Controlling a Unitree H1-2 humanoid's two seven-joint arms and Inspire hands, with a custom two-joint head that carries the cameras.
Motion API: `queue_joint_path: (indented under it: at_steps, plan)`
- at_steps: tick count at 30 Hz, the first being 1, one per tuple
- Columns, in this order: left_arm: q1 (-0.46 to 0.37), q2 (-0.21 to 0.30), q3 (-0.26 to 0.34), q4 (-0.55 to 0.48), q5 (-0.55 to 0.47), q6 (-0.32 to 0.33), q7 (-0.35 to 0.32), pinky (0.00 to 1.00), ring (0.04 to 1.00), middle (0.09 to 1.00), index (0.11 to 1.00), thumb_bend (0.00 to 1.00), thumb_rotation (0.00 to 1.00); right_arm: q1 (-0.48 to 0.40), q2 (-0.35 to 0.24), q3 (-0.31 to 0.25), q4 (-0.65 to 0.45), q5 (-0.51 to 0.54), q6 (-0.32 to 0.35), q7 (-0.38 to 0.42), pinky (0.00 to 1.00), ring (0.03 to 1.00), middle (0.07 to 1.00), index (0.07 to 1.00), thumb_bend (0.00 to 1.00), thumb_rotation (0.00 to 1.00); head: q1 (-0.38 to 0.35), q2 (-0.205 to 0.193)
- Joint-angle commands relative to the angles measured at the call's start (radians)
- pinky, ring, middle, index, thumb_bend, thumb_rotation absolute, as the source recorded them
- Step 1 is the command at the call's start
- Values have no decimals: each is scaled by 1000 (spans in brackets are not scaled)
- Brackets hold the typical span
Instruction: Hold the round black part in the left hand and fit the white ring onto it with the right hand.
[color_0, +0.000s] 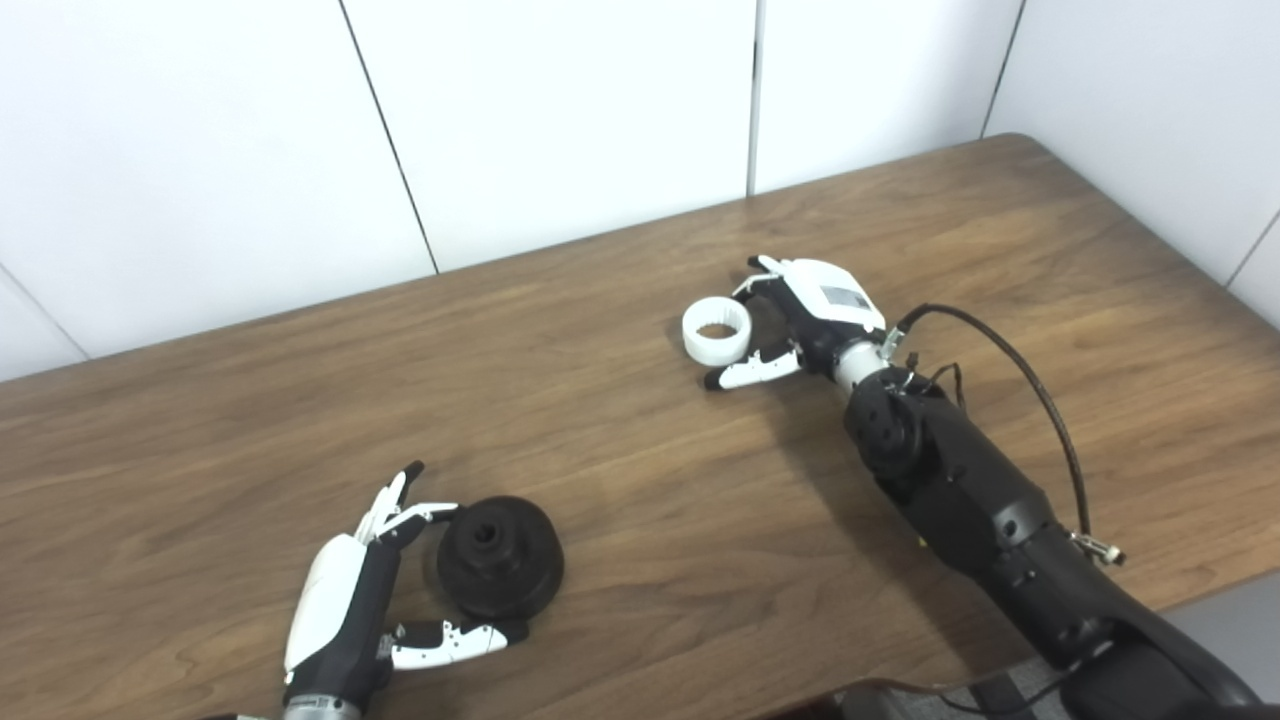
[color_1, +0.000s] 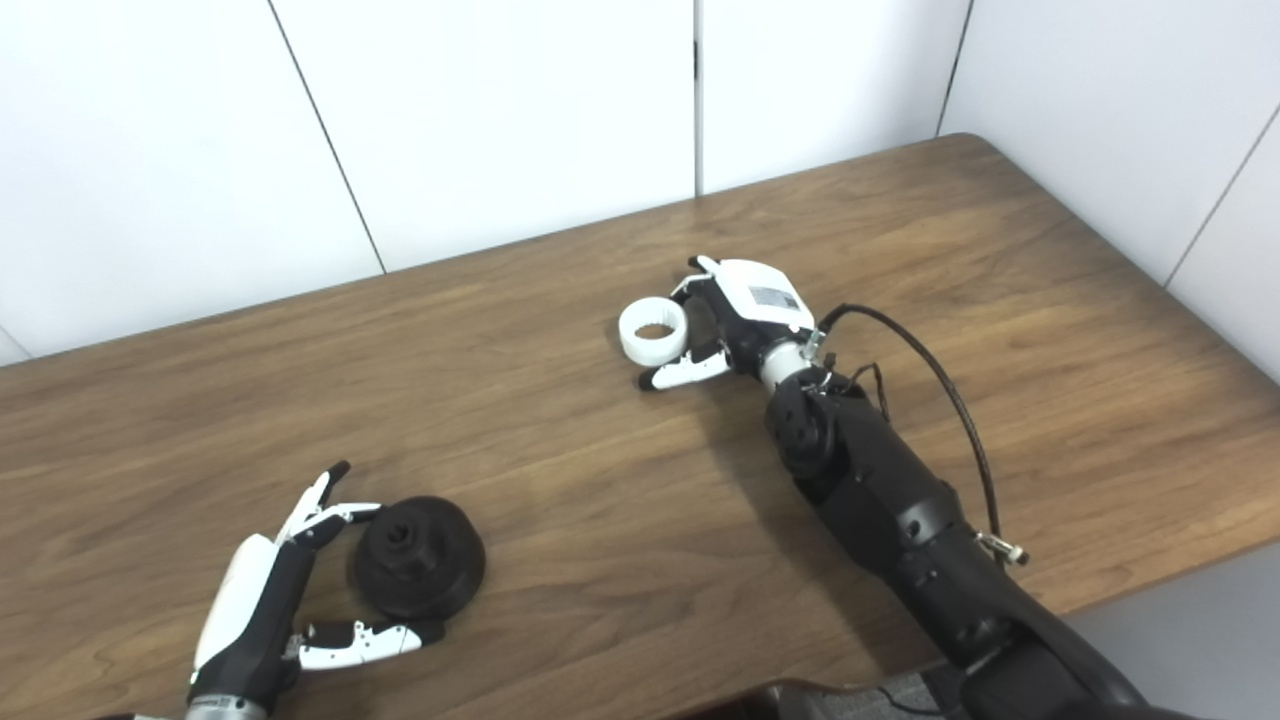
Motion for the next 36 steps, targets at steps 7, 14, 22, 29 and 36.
queue_joint_path:
  at_steps: [7, 14, 22, 29, 36]
  plan:
    - [1, 0, -1, -22, 12, 10, -2, 975, 1000, 1000, 621, 885, 281, -21, 18, -25, 1, 6, -32, -79, 948, 943, 916, 641, 832, 439, 7, 5]
    - [5, -4, -1, -28, 12, 15, -5, 979, 1000, 1000, 621, 883, 280, -16, 37, -31, 16, 16, -61, -131, 944, 925, 887, 609, 775, 356, 7, 8]
    - [1, -7, -5, -30, 19, 22, -10, 988, 1000, 1000, 623, 880, 291, -8, 35, -30, 21, 19, -90, -167, 960, 917, 870, 518, 584, 203, 12, 12]
    - [-2, -9, 0, -31, 18, 27, -14, 985, 1000, 1000, 622, 880, 281, -9, 32, -31, 27, 18, -92, -174, 960, 915, 872, 492, 518, 158, 15, 14]
    - [-3, -9, 0, -29, 19, 24, -15, 988, 1000, 1000, 622, 880, 285, -2, 38, -44, 3, 34, -91, -173, 962, 915, 876, 491, 519, 155, 18, 14]
